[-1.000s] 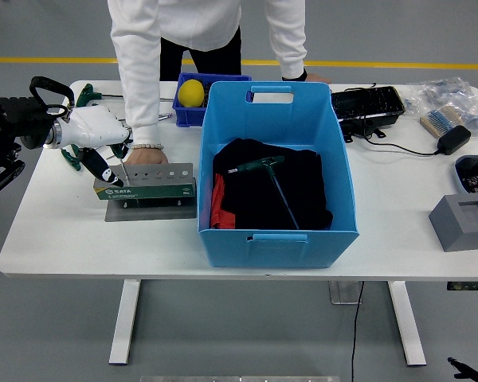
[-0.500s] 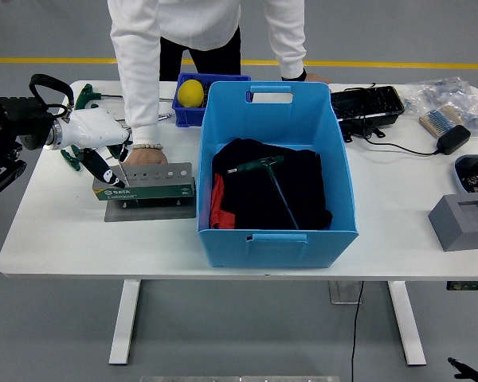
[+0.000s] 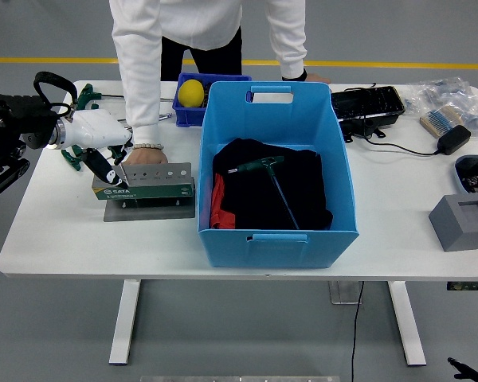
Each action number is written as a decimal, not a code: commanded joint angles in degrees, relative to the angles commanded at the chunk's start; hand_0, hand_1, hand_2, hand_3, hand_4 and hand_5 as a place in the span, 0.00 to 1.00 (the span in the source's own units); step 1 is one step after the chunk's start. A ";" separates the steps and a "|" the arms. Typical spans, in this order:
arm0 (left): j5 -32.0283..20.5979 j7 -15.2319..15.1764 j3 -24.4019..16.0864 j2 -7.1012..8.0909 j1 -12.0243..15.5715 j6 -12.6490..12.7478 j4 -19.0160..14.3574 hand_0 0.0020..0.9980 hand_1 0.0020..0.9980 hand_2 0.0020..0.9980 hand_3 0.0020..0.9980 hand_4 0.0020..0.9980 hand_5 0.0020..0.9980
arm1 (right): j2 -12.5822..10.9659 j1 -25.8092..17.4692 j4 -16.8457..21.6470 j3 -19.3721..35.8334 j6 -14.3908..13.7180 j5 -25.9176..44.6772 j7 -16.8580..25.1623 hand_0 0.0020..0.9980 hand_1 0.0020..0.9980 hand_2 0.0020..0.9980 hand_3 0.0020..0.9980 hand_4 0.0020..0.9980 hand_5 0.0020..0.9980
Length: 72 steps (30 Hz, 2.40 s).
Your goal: Lift tool from toolbox,place it in box,lift tool from toolbox,place it in box
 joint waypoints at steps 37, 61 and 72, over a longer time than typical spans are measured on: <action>-1.59 -4.13 3.70 -0.80 -0.30 5.51 3.90 0.27 0.11 0.14 0.15 0.94 0.70 | 0.05 -0.41 0.04 0.02 0.03 -0.05 -0.09 0.63 0.60 0.66 0.54 0.78 0.66; -7.21 -12.16 -4.78 0.44 0.69 13.99 2.26 0.09 0.00 0.00 0.02 1.00 0.32 | 0.01 -0.27 -0.01 -0.34 0.05 0.63 0.04 0.63 0.60 0.66 0.54 0.78 0.66; -10.71 -12.00 -13.18 1.46 1.56 8.62 -2.71 0.08 0.00 0.00 0.01 0.74 0.13 | 0.07 -0.42 -0.01 -0.24 0.09 0.52 -0.02 0.63 0.60 0.66 0.54 0.78 0.66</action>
